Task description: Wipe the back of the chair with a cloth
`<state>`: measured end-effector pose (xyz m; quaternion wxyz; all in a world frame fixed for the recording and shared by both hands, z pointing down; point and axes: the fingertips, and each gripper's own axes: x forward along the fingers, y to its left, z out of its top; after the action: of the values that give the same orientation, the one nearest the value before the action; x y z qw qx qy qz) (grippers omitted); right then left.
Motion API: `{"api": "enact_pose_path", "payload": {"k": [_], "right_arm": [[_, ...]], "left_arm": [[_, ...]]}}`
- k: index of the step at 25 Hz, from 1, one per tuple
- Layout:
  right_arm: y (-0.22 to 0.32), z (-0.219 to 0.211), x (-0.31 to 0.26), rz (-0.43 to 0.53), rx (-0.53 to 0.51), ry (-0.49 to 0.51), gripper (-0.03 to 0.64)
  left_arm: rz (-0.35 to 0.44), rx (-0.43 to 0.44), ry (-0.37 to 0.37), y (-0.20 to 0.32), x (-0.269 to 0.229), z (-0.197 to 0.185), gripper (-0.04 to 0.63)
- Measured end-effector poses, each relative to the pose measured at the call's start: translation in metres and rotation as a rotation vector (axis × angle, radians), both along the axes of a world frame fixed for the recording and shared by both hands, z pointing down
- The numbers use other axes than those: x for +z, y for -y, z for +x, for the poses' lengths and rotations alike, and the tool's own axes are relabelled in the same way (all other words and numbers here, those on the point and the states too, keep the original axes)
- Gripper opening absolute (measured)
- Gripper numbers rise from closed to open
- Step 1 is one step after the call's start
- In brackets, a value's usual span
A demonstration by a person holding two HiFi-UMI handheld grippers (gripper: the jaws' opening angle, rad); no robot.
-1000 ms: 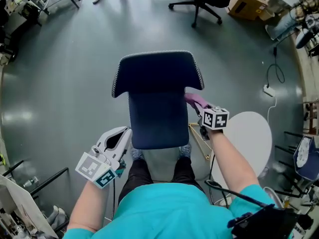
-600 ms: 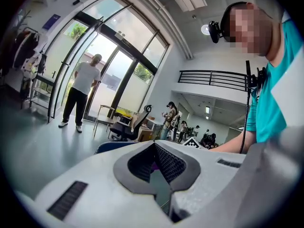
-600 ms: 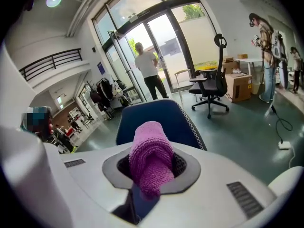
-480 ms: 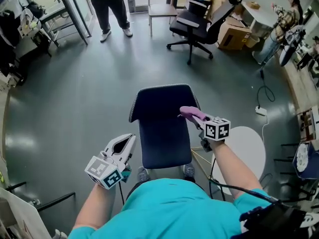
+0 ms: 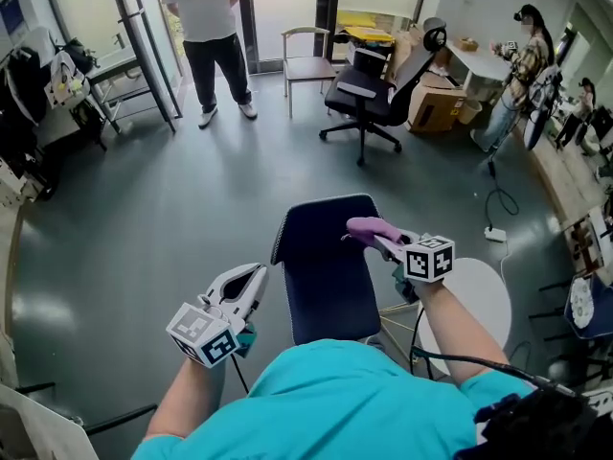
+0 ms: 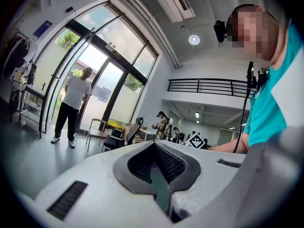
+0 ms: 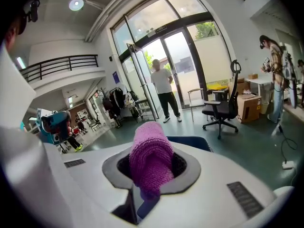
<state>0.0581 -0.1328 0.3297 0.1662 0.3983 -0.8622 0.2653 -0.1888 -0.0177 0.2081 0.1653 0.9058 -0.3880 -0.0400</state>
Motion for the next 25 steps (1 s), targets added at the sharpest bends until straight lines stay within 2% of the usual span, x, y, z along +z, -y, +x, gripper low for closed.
{"api": "enact_pose_path", "payload": {"k": [4,7,11,16,25], "right_arm": [[-0.011,-0.015,-0.048,0.068,-0.026,0.05,0.08],[-0.015,-0.012,-0.078,0.121,-0.068,0.059,0.08],[-0.018,0.006,-0.114,0.202,-0.151,0.065,0.08],[-0.028,0.039,-0.143,0.243,-0.234,0.102,0.08],[-0.044,0.073,-0.168,0.288,-0.279,0.183,0.08]], "left_arm": [[0.017,0.001,0.016,-0.005,-0.02,-0.011,0.005],[0.042,-0.02,0.022,-0.005,-0.036,-0.002,0.005],[0.105,-0.062,0.028,-0.006,-0.061,0.028,0.003],[0.13,-0.101,-0.029,-0.007,-0.083,0.075,0.005],[0.151,-0.085,0.023,-0.006,-0.105,0.126,0.005]]}}
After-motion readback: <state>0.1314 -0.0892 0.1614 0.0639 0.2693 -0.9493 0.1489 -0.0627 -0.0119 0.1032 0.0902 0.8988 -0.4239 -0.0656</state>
